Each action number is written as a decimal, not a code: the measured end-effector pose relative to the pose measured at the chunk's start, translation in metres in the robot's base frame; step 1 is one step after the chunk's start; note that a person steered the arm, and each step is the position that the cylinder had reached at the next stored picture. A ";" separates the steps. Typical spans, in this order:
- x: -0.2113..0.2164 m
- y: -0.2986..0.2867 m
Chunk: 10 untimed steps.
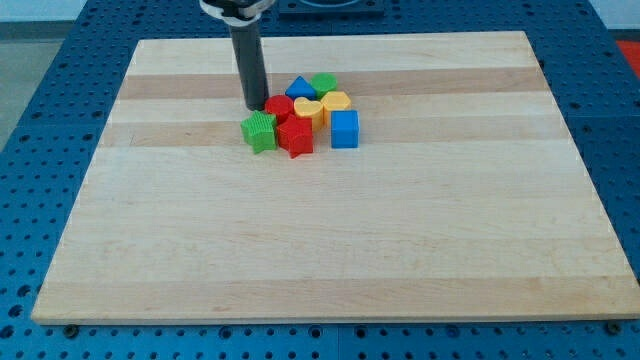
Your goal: Separate the red star from the group of blocks
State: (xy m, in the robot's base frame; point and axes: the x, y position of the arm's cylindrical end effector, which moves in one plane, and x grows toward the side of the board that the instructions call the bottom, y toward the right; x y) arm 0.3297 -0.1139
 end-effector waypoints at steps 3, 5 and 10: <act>-0.016 -0.019; 0.032 -0.016; 0.099 0.117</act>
State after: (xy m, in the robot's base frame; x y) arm 0.4282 0.0034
